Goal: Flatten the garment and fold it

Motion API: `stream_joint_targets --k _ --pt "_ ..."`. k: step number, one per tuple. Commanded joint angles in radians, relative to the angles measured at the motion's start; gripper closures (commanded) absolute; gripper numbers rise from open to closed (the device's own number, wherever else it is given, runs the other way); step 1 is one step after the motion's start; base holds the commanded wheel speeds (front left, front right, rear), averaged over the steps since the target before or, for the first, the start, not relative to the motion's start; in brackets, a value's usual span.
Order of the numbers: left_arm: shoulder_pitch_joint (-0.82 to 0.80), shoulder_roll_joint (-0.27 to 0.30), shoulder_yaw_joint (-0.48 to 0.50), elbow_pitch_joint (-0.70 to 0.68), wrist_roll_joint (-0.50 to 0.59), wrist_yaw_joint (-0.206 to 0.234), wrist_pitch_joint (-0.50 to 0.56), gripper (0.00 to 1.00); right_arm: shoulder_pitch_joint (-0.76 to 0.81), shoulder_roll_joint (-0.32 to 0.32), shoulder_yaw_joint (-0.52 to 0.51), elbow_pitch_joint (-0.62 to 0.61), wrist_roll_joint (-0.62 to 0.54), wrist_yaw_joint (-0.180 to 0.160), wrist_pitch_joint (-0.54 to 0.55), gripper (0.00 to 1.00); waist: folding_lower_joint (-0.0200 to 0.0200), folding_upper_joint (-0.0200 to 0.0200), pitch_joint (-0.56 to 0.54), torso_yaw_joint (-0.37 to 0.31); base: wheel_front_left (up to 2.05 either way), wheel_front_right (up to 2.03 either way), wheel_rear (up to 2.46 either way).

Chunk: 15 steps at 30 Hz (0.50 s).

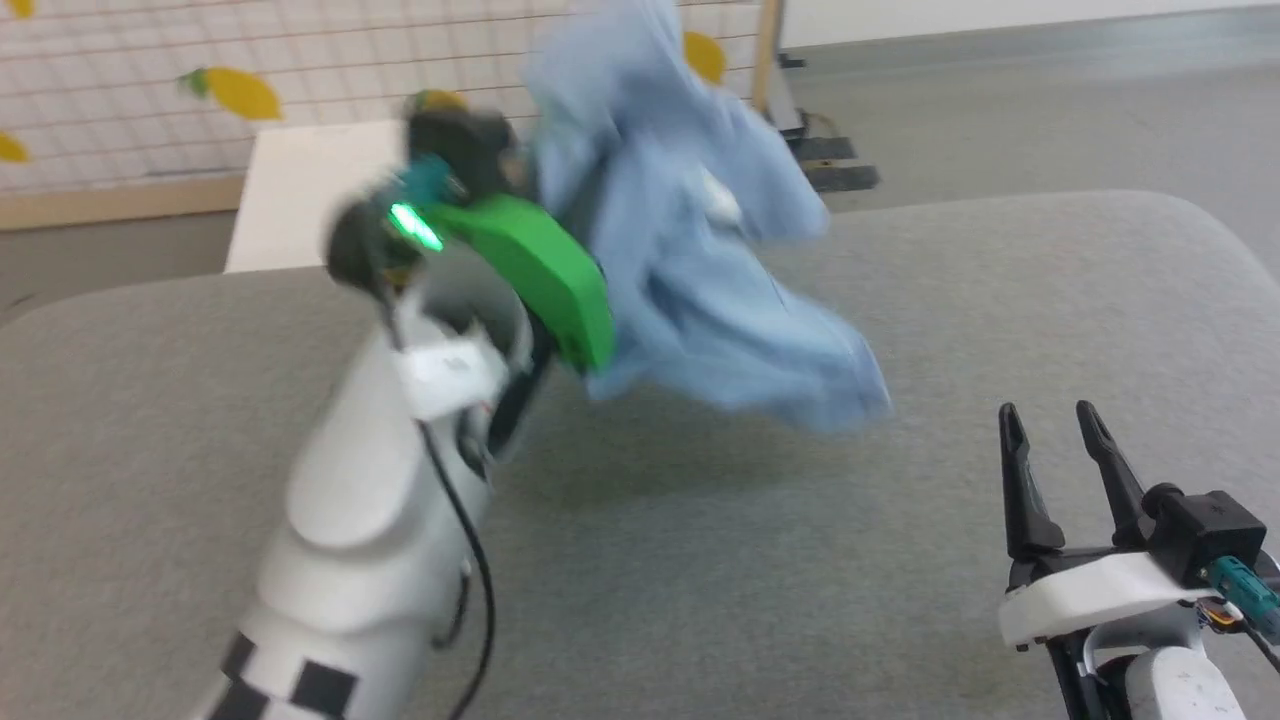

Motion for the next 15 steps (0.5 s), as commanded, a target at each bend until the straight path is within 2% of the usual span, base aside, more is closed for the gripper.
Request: stream_joint_targets --k 1,6,10,13,14,15 --pt "0.045 -0.005 -0.020 0.021 -0.017 -0.007 0.037 1.00 0.014 0.000 -0.005 -0.009 0.001 -0.002 0.004 0.00 0.0000 -0.0001 -0.006 -0.088 0.00 0.00 0.00" --pt "0.182 -0.029 -0.096 0.144 -0.102 -0.013 0.252 1.00 0.013 0.000 -0.009 -0.024 0.003 -0.002 0.010 0.00 0.0000 -0.0001 0.018 -0.113 0.00 0.00 0.00" --pt "0.252 -0.031 -0.162 0.231 -0.113 -0.007 0.397 1.00 0.014 0.000 -0.006 -0.026 0.007 -0.002 0.013 0.00 0.0000 -0.0001 0.026 -0.112 0.00 0.00 0.00" --pt "0.282 -0.030 -0.193 0.264 -0.110 0.004 0.466 1.00 0.013 0.000 0.002 -0.023 0.010 -0.002 0.015 0.00 0.0000 -0.0001 0.030 -0.102 0.00 0.00 0.00" --pt "0.292 -0.031 -0.195 0.264 -0.117 0.007 0.478 0.78 0.013 0.000 0.004 -0.023 0.011 -0.002 0.016 0.00 0.0000 -0.0001 0.030 -0.096 0.00 0.00 0.00" --pt "0.297 -0.033 -0.194 0.259 -0.121 0.012 0.475 0.48 0.014 0.000 0.006 -0.023 0.012 -0.002 0.016 0.00 0.0000 -0.0001 0.030 -0.090 0.00 0.00 0.00"
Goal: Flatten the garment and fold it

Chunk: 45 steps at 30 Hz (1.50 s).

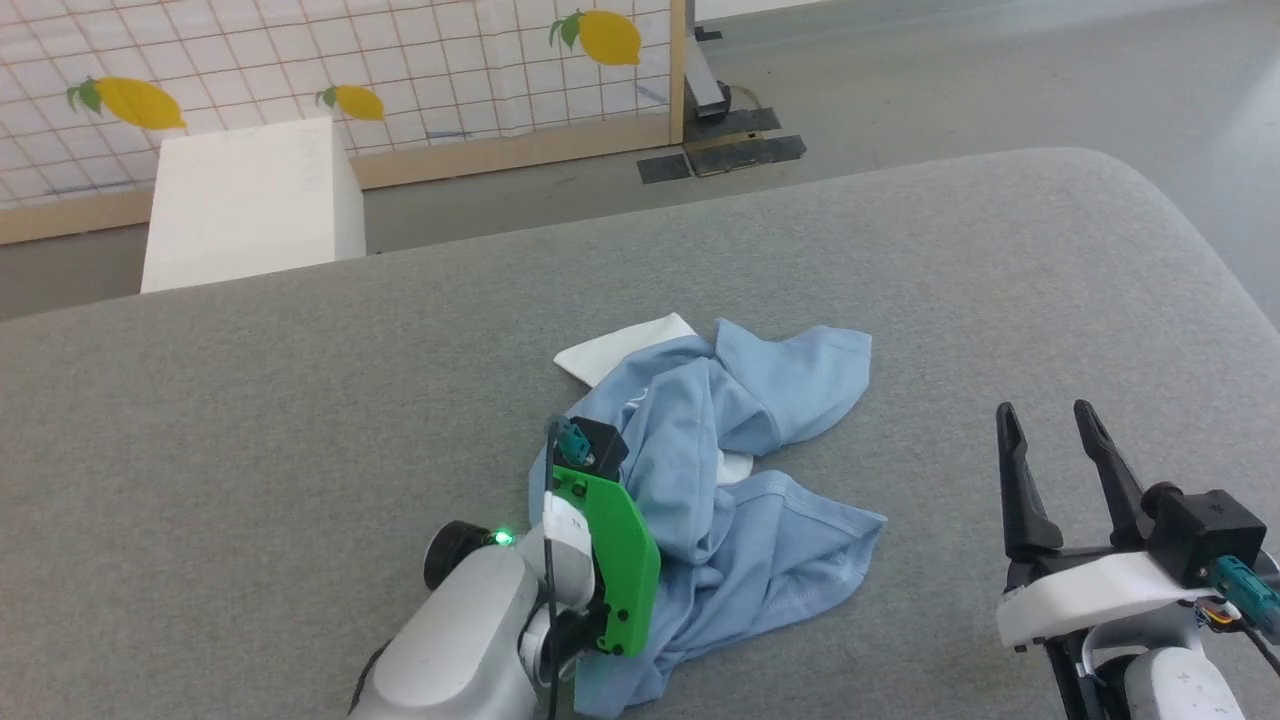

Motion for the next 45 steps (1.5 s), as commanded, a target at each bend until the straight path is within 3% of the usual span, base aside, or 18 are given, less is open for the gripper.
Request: stream_joint_targets --k 1,7,10,14,18,25,29,38,44,45 --pt "0.036 0.003 0.000 -0.002 -0.006 0.017 -0.007 0.00 0.006 0.000 0.005 0.000 0.006 -0.002 0.003 0.00 0.0001 -0.0001 -0.001 0.019 0.00 0.00 0.00" --pt "0.052 0.007 0.104 -0.156 -0.011 0.050 -0.294 0.00 0.011 0.000 0.005 -0.006 0.004 -0.002 0.006 0.00 0.0001 -0.0001 -0.006 0.072 0.00 0.00 0.00" --pt "0.065 0.039 0.172 -0.238 0.050 0.112 -0.517 0.00 0.011 0.000 0.003 -0.011 0.000 -0.002 0.010 0.00 0.0001 -0.0001 -0.007 0.103 0.00 0.00 0.00" --pt "0.115 0.076 0.233 -0.295 0.093 0.163 -0.707 0.00 0.009 0.000 0.001 -0.019 -0.005 -0.002 0.015 0.00 0.0001 -0.0001 -0.007 0.142 0.00 0.00 0.00" --pt "0.173 0.110 0.284 -0.315 0.115 0.186 -0.826 0.00 -0.002 0.000 0.004 -0.023 -0.013 -0.002 0.025 0.00 0.0001 -0.0001 -0.005 0.173 0.00 0.00 0.00" --pt "0.271 0.125 0.360 -0.403 0.188 0.196 -0.858 0.00 -0.075 0.000 -0.024 0.026 -0.023 -0.002 0.145 0.00 0.0001 -0.0001 0.025 0.210 0.00 0.00 0.00" --pt "0.318 0.086 0.418 -0.493 0.246 0.195 -0.858 0.00 -0.185 0.000 -0.047 0.120 -0.043 -0.002 0.264 0.00 0.0001 -0.0001 0.062 0.243 0.00 0.00 0.00" --pt "0.325 0.008 0.477 -0.537 0.321 0.123 -0.858 0.00 -0.403 0.000 -0.251 0.423 -0.197 -0.002 0.572 0.00 0.0001 -0.0001 0.140 0.329 0.00 0.00 0.00" --pt "0.322 -0.013 0.489 -0.513 0.336 0.092 -0.858 0.00 -0.441 0.000 -0.337 0.541 -0.260 -0.002 0.731 0.00 0.0001 -0.0001 0.138 0.353 0.00 0.00 0.00" --pt "0.325 -0.014 0.491 -0.507 0.340 0.089 -0.858 0.00 -0.444 0.000 -0.343 0.556 -0.261 -0.002 0.755 0.41 0.0001 -0.0001 0.133 0.354 0.00 0.00 0.00"
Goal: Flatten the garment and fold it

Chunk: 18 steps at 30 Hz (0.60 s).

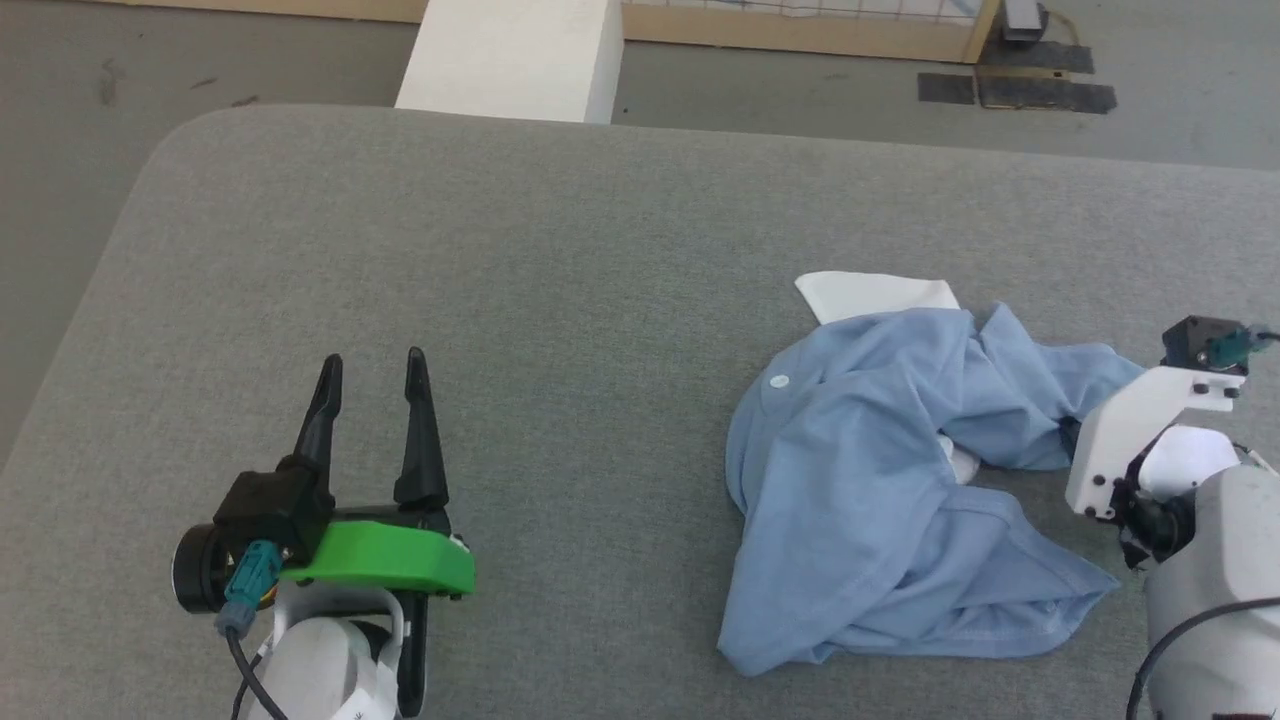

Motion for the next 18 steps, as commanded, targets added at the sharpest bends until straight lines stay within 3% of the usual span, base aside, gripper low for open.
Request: stream_joint_targets --k 1,2,6,9,13,18 --pt "0.003 -0.005 0.005 0.005 0.012 -0.006 -0.005 0.00 0.015 0.009 0.000 0.039 -0.005 -0.001 0.032 0.69 0.0000 0.0000 -0.003 0.009 0.00 0.00 0.00" --pt "0.005 -0.007 0.009 0.009 0.014 -0.009 -0.005 0.00 0.009 0.009 0.006 0.041 0.005 -0.001 0.033 1.00 0.0000 0.0000 -0.009 0.009 0.00 0.00 0.00" --pt "0.011 -0.010 0.026 0.016 0.022 -0.017 -0.005 0.00 -0.025 0.009 0.036 -0.013 0.055 -0.001 -0.058 1.00 0.0000 0.0000 -0.031 0.003 0.00 0.00 0.00" --pt "0.016 -0.011 0.036 0.019 0.026 -0.022 -0.005 0.00 -0.051 0.009 0.114 -0.087 0.112 -0.001 -0.145 1.00 0.0000 0.0000 -0.051 -0.001 0.00 0.00 0.00" --pt "0.028 -0.012 0.048 0.026 0.030 -0.028 -0.005 0.00 -0.061 0.009 0.327 -0.245 0.235 -0.001 -0.216 1.00 0.0000 0.0000 -0.083 -0.008 0.00 0.00 0.00" --pt "0.039 -0.013 0.057 0.029 0.033 -0.031 -0.005 0.00 -0.007 0.009 0.670 -0.466 0.355 -0.001 -0.194 1.00 0.0000 0.0000 -0.103 -0.011 0.00 0.00 0.00"
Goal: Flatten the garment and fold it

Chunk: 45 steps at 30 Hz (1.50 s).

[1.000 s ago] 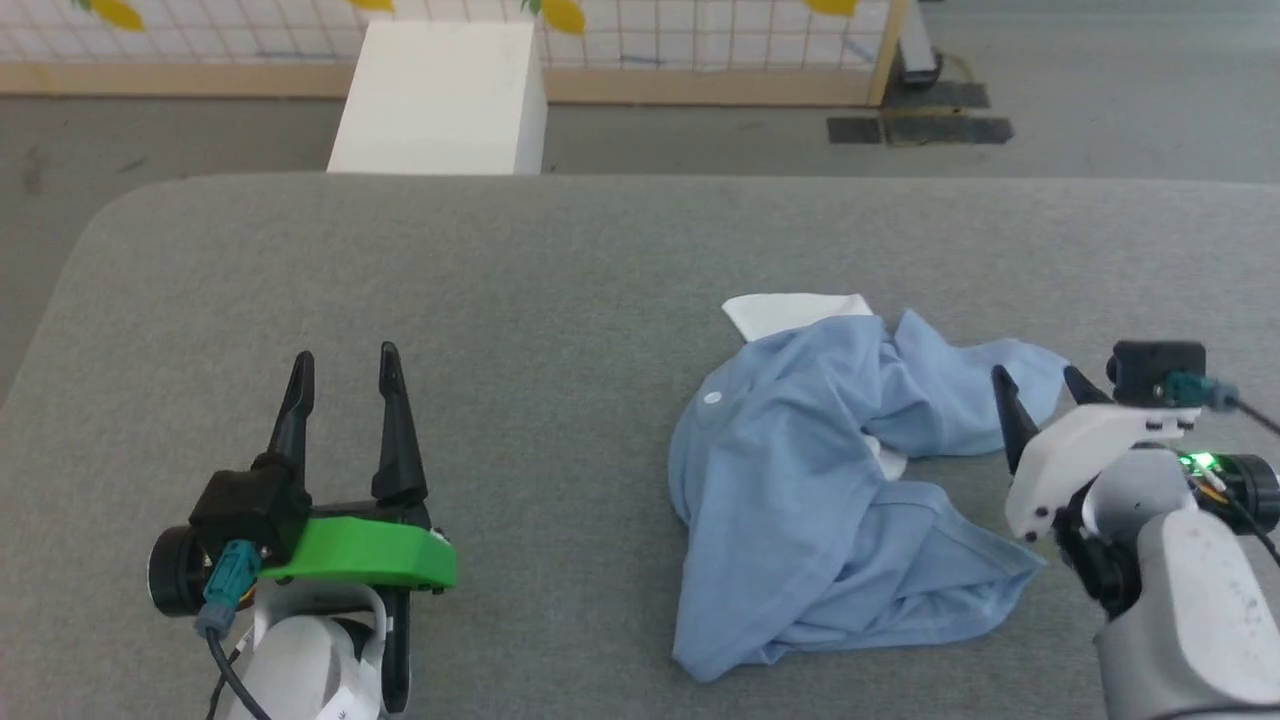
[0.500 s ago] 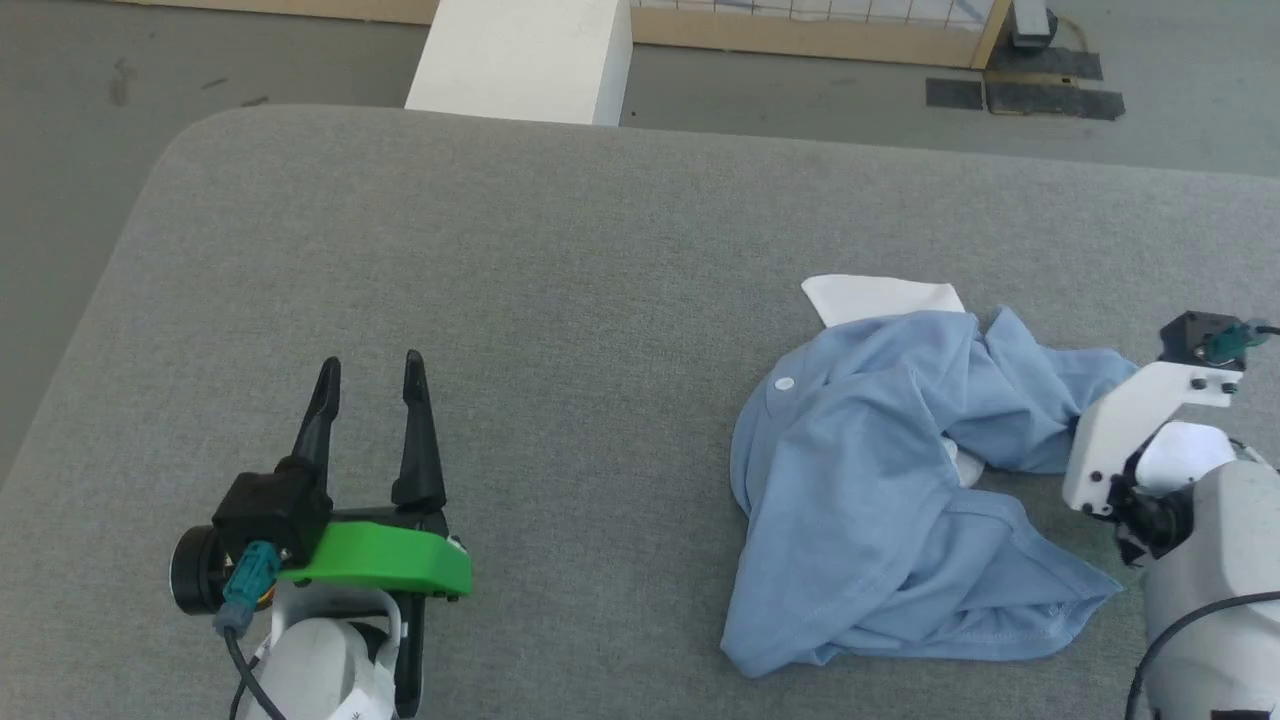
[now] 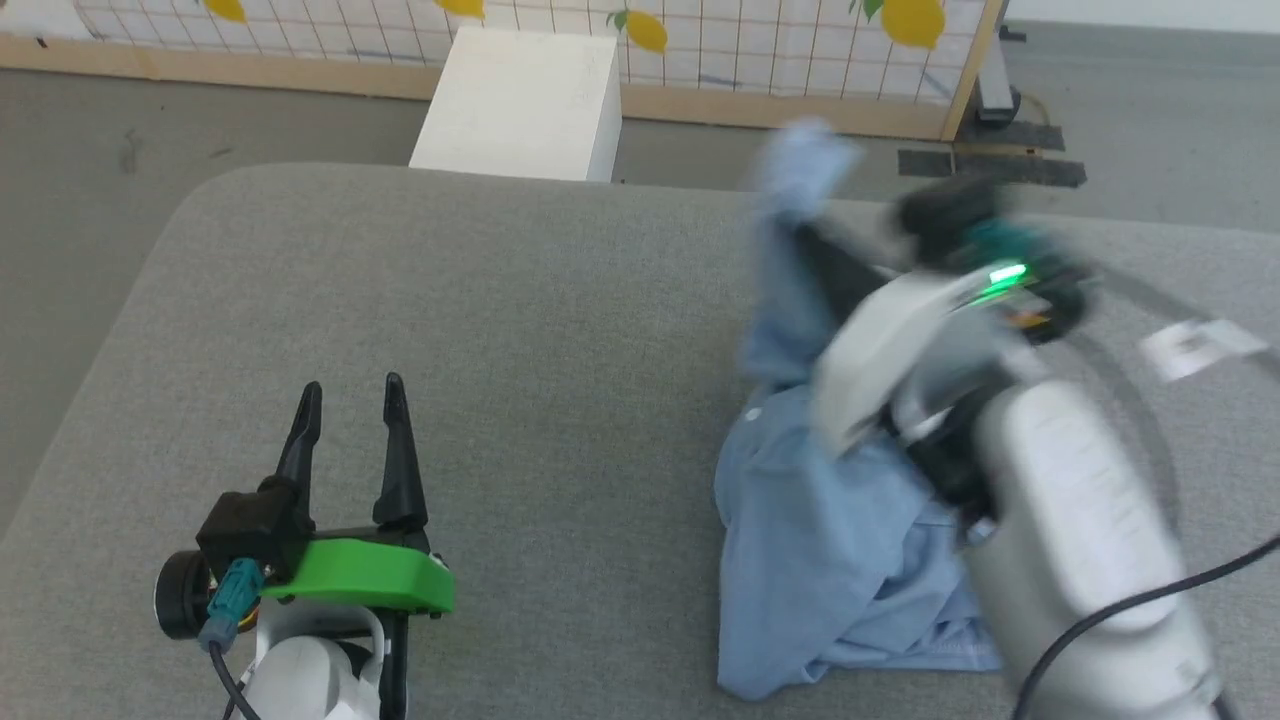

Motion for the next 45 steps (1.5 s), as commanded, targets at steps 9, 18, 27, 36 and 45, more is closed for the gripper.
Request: stream_joint_targets --k 9,18,27,36,45 --pt "0.005 -0.005 -0.008 0.009 0.001 -0.010 -0.005 0.00 0.189 0.000 0.367 0.021 0.068 -0.001 0.165 1.00 0.0000 0.0000 0.007 0.019 0.00 0.00 0.00" --pt "0.020 -0.005 -0.012 0.025 -0.013 -0.006 -0.005 0.00 0.254 0.000 0.273 -0.074 0.138 -0.001 -0.028 0.00 0.0000 0.0000 0.005 0.011 0.00 0.00 0.00" --pt "0.031 -0.004 -0.081 0.095 0.011 -0.066 -0.004 0.00 0.394 0.000 -0.116 -0.185 0.010 -0.001 -0.258 0.00 0.0000 0.0000 -0.014 -0.057 0.00 0.00 0.00" --pt "0.054 0.048 -0.235 0.177 0.009 -0.127 0.201 0.00 0.511 0.000 -0.267 -0.183 0.031 -0.001 -0.260 0.00 0.0000 0.0000 -0.026 -0.122 0.00 0.00 0.00" --pt "0.111 0.078 -0.258 0.094 -0.127 -0.126 0.555 1.00 0.523 0.000 -0.254 -0.176 0.062 -0.001 -0.259 0.00 0.0000 0.0000 -0.024 -0.155 0.00 0.00 0.00"
